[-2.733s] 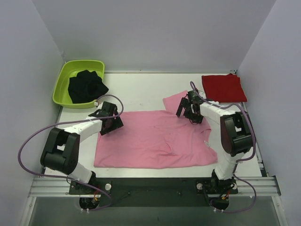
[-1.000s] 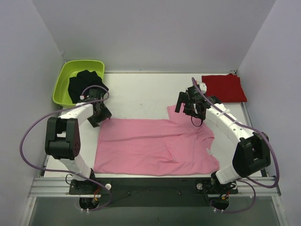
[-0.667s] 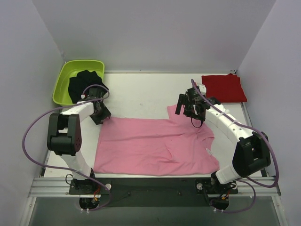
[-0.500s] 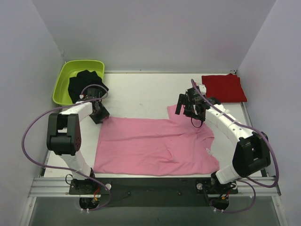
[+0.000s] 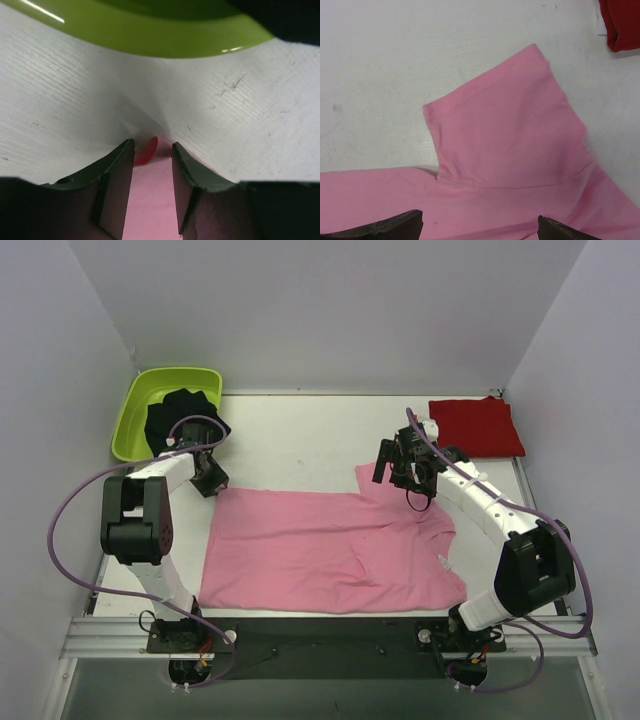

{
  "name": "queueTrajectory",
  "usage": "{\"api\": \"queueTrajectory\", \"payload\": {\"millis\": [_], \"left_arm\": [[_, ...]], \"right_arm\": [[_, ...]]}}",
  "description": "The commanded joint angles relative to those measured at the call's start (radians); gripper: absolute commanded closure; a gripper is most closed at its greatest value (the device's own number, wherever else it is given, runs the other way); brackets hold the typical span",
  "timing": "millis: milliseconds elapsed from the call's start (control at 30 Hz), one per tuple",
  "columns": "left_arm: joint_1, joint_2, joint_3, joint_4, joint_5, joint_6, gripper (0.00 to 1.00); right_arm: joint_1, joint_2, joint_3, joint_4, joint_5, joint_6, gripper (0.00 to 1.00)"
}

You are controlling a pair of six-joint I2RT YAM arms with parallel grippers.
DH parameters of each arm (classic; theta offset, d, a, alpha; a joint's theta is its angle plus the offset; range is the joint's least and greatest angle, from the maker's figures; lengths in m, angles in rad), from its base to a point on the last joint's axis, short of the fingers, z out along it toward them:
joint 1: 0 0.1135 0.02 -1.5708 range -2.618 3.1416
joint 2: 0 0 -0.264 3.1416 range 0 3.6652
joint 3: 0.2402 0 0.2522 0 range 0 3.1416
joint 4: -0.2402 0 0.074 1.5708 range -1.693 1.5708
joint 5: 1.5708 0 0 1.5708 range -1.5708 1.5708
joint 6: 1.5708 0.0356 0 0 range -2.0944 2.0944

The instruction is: Fold and stack the t-shirts

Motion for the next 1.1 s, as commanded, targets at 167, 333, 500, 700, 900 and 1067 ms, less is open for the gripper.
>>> {"api": "queueTrajectory", "payload": {"millis": [167,333,500,700,900,1067], "left_arm": [[0.006,0.021,-0.029,0.058,0.023,-0.004,0.67],[0.000,0.002,-0.058,0.080,0.032,-0.006,0.90],[-0.011,-0.040,-0.096,0.100,0.052,-0.017,1.00],[-0.012,-0.124,-0.167,0.112,0.064,-0.037,1.00],[-0.015,-0.181,-0.223,0.129,0.067,-0.055,1.00],[-0.017,-0.201,-0.240,0.132,0.047,-0.058,1.00]], "right_arm": [[-0.010,0.020,-0.007,-0.004,0.021,-0.007,0.00],[-0.071,0.091,0.016,-0.001,0.017,0.030,0.00],[-0.138,0.190,0.122,-0.004,-0.016,0.039,0.00],[-0.207,0.335,0.272,-0.026,0.026,0.015,0.00],[-0.238,0.493,0.438,-0.056,0.049,-0.005,0.02],[-0.255,0.614,0.542,-0.056,0.011,-0.012,0.05]]}}
